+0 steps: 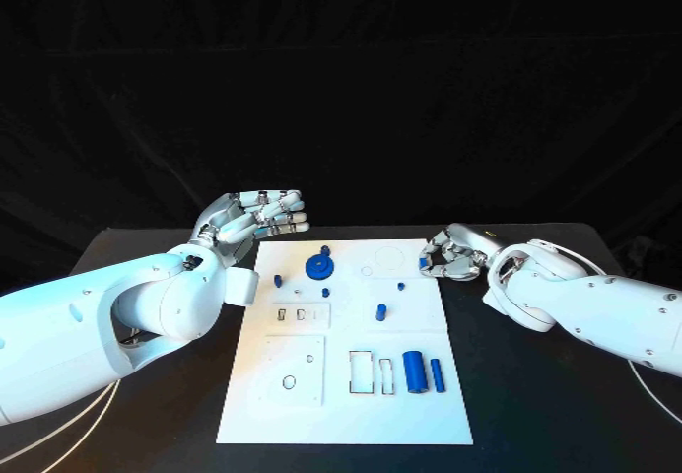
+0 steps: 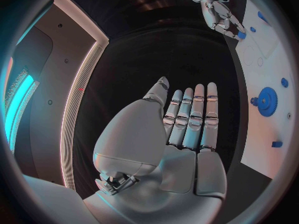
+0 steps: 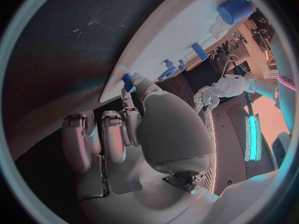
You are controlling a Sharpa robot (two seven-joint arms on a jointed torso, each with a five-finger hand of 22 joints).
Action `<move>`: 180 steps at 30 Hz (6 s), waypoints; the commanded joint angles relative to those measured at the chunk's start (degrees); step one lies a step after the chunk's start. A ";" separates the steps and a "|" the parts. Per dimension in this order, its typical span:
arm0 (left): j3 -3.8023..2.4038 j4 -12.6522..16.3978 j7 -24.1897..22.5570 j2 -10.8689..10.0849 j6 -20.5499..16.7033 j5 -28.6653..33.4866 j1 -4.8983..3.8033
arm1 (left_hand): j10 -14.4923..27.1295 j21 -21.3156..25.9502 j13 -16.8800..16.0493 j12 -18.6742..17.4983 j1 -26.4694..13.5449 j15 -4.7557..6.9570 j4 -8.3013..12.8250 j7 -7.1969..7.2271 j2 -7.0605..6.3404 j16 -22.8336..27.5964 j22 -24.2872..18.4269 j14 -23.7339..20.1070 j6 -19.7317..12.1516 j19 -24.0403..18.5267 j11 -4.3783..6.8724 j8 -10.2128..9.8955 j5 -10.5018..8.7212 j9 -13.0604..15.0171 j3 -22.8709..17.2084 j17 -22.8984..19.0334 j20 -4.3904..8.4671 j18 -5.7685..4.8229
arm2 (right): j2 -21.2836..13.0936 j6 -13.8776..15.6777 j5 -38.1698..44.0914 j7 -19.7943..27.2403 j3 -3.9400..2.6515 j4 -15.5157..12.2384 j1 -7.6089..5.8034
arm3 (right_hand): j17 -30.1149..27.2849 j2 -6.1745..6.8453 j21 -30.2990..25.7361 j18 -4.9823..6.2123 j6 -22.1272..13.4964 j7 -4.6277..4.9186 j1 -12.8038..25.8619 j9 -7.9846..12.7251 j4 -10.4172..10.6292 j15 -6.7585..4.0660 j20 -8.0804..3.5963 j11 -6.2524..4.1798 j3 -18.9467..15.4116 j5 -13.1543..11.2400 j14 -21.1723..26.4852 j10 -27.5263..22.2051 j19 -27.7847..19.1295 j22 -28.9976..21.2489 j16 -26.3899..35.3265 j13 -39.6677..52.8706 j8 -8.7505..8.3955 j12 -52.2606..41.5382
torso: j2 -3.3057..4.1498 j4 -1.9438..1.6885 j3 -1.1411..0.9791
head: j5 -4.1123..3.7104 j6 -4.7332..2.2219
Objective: Assemble the parts on the task board
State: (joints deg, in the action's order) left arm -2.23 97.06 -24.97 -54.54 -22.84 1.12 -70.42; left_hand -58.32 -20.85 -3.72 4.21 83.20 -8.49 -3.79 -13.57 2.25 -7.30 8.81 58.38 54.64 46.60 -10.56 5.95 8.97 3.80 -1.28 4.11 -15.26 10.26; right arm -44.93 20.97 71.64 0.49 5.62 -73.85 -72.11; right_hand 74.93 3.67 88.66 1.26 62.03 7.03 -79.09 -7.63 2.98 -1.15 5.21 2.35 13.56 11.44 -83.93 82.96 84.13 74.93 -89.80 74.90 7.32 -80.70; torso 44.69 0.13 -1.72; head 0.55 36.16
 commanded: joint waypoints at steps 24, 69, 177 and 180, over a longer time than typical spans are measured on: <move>-0.03 -1.29 -0.33 0.10 0.83 0.07 -0.05 | -0.15 -0.16 -0.03 -0.33 -0.31 0.05 0.10 -0.16 0.07 0.38 -0.10 0.46 0.32 -0.20 -0.13 -0.44 0.03 -0.01 -0.25 0.02 -0.17 0.23 | 0.89 6.91 0.15 -1.82 -0.30 -10.03 -1.65 | 15.07 -1.25 1.34 -1.26 1.52 -0.95 1.33 -0.76 0.23 -1.17 -1.25 -0.82 0.91 2.98 -6.07 1.11 5.87 15.07 -0.20 7.69 0.87 -1.12 | -0.47 -0.05 0.29 | 0.82 0.30; 0.05 -2.03 -0.25 1.15 1.00 0.07 0.00 | -0.15 -0.16 -0.03 -0.33 -0.31 0.05 0.10 -0.16 0.07 0.38 -0.10 0.46 0.32 -0.20 -0.13 -0.44 0.03 -0.01 -0.25 0.02 -0.17 0.23 | 18.10 -1.01 15.87 -12.09 1.74 -7.52 3.50 | 15.07 -1.59 1.34 -1.26 1.35 -1.00 1.15 -0.84 -0.12 -1.26 -1.37 -0.91 1.40 2.73 -6.07 1.04 5.87 15.07 -0.20 7.57 0.78 -0.94 | -0.81 -0.30 0.59 | 4.25 3.11; 0.05 -2.32 0.14 1.00 1.03 0.07 -0.01 | -0.16 -0.19 -0.03 -0.38 -0.35 0.04 0.18 -0.16 0.04 0.50 -0.13 0.52 0.35 -0.22 -0.15 -0.56 0.02 -0.01 -0.34 0.02 -0.18 0.23 | 18.25 -1.26 16.00 -13.83 1.83 -7.68 3.97 | 15.07 0.19 1.34 -1.26 -0.84 0.15 4.46 -0.67 0.85 -0.30 -0.49 0.15 0.66 2.02 -6.07 0.29 5.87 15.07 -0.20 7.11 -0.78 -0.15 | -0.84 -0.23 0.58 | 4.23 3.21; 0.05 -2.34 0.18 0.97 1.03 0.07 -0.01 | -0.16 -0.19 -0.03 -0.38 -0.35 0.04 0.18 -0.16 0.04 0.50 -0.13 0.52 0.35 -0.22 -0.15 -0.56 0.02 -0.01 -0.34 0.02 -0.18 0.23 | 17.74 -1.32 16.15 -14.27 1.82 -8.64 3.91 | 15.07 -0.02 1.34 -1.26 -0.56 0.02 4.28 -0.74 0.75 -0.38 -0.54 0.04 0.86 2.22 -6.07 0.38 5.87 15.07 -0.20 7.18 -0.65 -0.24 | -0.85 -0.19 0.58 | 4.21 3.21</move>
State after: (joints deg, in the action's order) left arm -2.15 94.67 -24.54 -53.61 -22.82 1.13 -70.39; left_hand -58.32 -20.85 -3.72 4.21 83.20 -8.49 -3.64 -13.57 2.25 -6.97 8.75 58.38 54.64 46.60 -10.56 5.73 8.97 3.80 -1.43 4.11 -15.26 10.26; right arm -27.08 19.54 87.37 -12.84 7.42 -82.16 -68.25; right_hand 74.91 4.35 89.75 0.38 61.04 6.99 -74.66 -8.43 3.71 -1.53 4.41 2.36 14.12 13.44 -83.92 82.93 84.12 74.91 -89.79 74.94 6.42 -80.70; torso 43.86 -0.13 -1.15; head 4.77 39.39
